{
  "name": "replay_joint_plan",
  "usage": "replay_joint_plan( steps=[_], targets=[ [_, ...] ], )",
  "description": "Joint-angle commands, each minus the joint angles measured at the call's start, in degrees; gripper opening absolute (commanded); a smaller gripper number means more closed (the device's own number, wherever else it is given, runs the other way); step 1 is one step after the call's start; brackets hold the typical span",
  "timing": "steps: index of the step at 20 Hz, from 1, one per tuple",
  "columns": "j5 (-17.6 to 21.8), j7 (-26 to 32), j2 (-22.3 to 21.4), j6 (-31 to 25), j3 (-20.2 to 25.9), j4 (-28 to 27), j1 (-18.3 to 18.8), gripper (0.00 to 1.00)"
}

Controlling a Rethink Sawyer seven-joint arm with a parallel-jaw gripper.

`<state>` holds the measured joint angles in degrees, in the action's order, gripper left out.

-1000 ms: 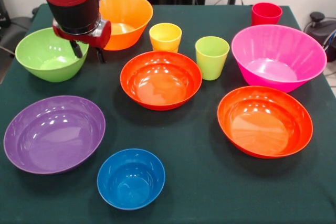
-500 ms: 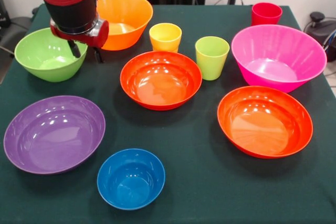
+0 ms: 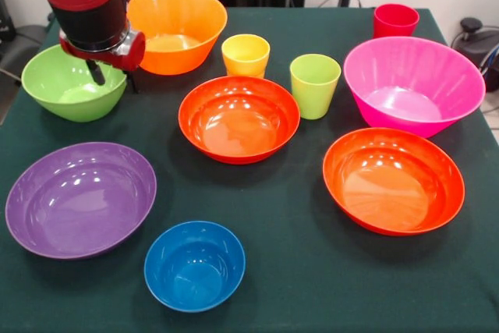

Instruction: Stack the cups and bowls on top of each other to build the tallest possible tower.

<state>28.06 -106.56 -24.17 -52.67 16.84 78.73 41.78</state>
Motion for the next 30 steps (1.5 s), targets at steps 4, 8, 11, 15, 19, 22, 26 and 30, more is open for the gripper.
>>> replay_joint_plan(
  steps=[4, 8, 11, 15, 19, 22, 26, 30],
  targets=[
    [6.6, 18.2, 4.0, 3.2, 6.0, -3.5, 1.6, 1.0],
    [7.3, 18.0, 4.0, 3.8, 6.8, -2.0, 2.7, 1.0],
    [7.8, 17.2, 4.0, 4.1, 7.2, -1.3, 3.0, 1.0],
    [8.1, 16.4, 3.7, 3.6, 7.5, -1.2, 3.0, 1.0],
    [8.5, 16.2, 3.7, 3.3, 7.7, -1.4, 3.0, 1.0],
    [8.9, 16.1, 3.8, 4.0, 7.6, -0.8, 3.3, 1.0],
    [8.8, 16.1, 4.5, 3.7, 7.7, -1.4, 3.3, 1.0],
    [9.1, 15.8, 5.2, 4.7, 7.6, -1.1, 3.6, 1.0]
  ],
)
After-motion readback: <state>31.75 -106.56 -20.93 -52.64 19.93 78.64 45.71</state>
